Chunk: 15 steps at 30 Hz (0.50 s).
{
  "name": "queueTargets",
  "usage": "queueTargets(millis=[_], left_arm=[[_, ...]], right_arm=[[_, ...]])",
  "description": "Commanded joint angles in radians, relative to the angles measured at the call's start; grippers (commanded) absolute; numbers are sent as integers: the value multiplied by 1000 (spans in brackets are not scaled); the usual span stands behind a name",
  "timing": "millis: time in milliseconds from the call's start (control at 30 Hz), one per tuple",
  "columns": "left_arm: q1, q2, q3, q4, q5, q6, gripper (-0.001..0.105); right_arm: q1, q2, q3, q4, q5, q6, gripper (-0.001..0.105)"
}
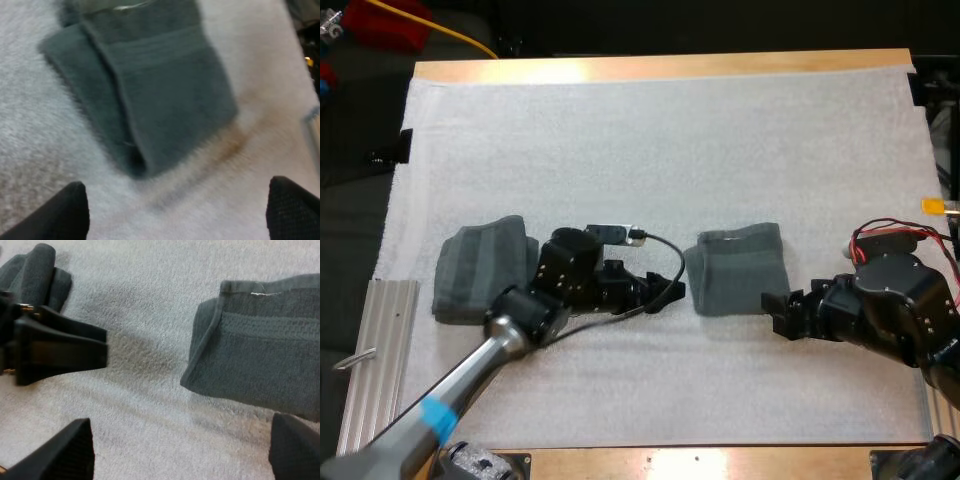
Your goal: Pick towel from pile, fold and stack
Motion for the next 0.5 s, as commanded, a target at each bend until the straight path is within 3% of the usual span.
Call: queueTargets(millis=[0,167,467], left_arm=[[-6,30,-1,-48,-9,-23,71],[-6,202,-20,-207,5,-119,71],[-6,420,-167,-205,94,-132,71]], right_arm=[[1,-8,-5,14,-3,-7,70],[1,-8,-5,49,-21,-7,70],[1,-8,-5,49,-23,-7,70]])
